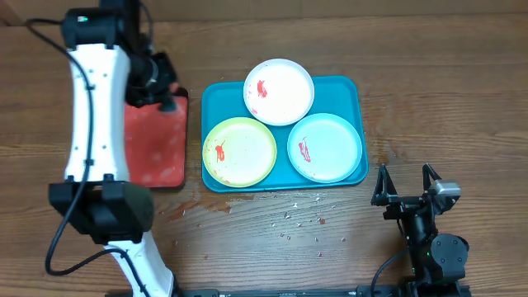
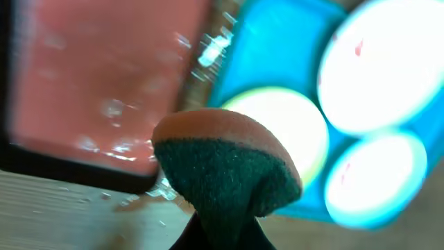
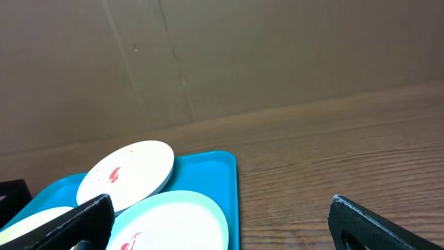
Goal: Clean dirty plates on tray and stack at the side
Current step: 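Carry the sponge with the left gripper onto the yellow-rimmed plate, then reach the right gripper to the yellow-rimmed plate's edge and grasp it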
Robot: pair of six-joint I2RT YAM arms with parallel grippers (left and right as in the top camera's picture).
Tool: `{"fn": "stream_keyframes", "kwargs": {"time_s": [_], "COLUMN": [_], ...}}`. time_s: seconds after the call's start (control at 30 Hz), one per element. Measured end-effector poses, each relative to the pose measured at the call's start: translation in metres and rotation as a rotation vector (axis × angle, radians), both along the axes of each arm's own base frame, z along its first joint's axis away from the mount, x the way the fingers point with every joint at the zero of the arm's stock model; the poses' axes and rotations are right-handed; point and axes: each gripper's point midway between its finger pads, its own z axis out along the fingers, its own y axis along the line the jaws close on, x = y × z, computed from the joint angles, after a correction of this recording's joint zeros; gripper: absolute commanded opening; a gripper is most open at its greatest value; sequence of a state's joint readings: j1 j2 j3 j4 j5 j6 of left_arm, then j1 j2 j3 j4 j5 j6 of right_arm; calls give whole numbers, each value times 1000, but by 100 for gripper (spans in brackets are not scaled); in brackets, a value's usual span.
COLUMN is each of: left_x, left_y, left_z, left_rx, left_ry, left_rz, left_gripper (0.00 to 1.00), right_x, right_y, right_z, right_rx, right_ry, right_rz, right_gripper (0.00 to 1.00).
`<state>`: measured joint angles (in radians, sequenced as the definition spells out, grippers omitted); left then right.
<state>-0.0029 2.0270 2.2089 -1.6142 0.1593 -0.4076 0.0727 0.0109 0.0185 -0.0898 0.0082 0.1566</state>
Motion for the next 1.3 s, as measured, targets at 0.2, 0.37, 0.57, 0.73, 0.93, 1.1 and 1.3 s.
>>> {"fn": "stream_keyframes", "kwargs": {"time_s": [0.2, 0.37, 0.57, 0.73, 0.93, 1.1, 1.3], "left_x": [-19, -31, -33, -32, -23, -18, -17], "left_y": [-81, -121, -122, -120, -118, -114, -111], "left_z": [-51, -105, -147, -158, -159, -160, -160], "left_rx": [-28, -8, 12, 21, 40, 67, 87], "left_ry": [93, 115, 106, 98, 57, 40, 35], "left_rz": [-194, -280, -276, -269, -264, -258, -255], "left_gripper": [4, 4, 4, 4, 4, 4, 5], "right_x": [0, 0, 0, -1, -14, -26, -24], "right_y": [0, 0, -2, -10, 10, 29, 36], "right_z": [0, 0, 1, 33, 85, 110, 127], "right_rx": [-1, -1, -8, -7, 58, 52, 23], "right_ry": [0, 0, -6, -136, -349, -399, -61], "right_rz": [0, 0, -10, -58, 72, 187, 220], "right_gripper": [100, 100, 100, 100, 100, 100, 100]}}
